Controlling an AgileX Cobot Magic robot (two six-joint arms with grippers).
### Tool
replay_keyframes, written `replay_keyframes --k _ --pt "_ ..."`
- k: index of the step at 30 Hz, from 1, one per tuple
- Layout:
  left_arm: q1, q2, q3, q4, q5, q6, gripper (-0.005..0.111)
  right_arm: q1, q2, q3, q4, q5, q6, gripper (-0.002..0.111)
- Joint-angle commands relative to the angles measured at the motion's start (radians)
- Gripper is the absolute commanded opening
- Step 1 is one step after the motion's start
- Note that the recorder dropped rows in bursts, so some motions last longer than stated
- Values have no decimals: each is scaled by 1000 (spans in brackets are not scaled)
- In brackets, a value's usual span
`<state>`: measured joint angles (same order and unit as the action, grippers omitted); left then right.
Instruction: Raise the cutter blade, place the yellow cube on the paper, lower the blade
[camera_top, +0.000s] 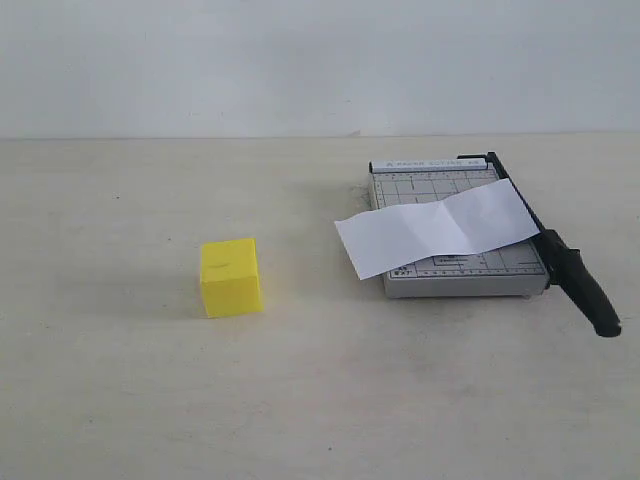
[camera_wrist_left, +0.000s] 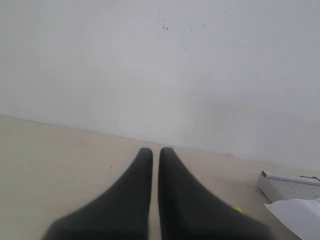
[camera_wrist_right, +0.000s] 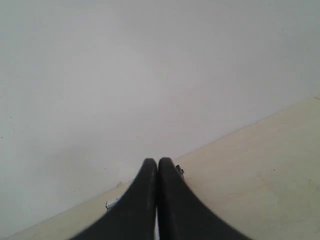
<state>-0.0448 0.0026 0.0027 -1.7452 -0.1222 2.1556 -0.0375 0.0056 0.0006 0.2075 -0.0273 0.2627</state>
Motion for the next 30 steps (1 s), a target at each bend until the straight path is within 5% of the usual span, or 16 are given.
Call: replay_keyframes --k 1,26,30 --pt "0 -3 -3 1 -9 -6 5 -3 -6 -1 -3 -1 -9 0" --pt "0 -3 -3 1 -9 -6 5 -3 -6 -1 43 -49 1 0" --pt "0 -3 -3 1 -9 -6 5 -1 -6 -101 -2 182 -147 0"
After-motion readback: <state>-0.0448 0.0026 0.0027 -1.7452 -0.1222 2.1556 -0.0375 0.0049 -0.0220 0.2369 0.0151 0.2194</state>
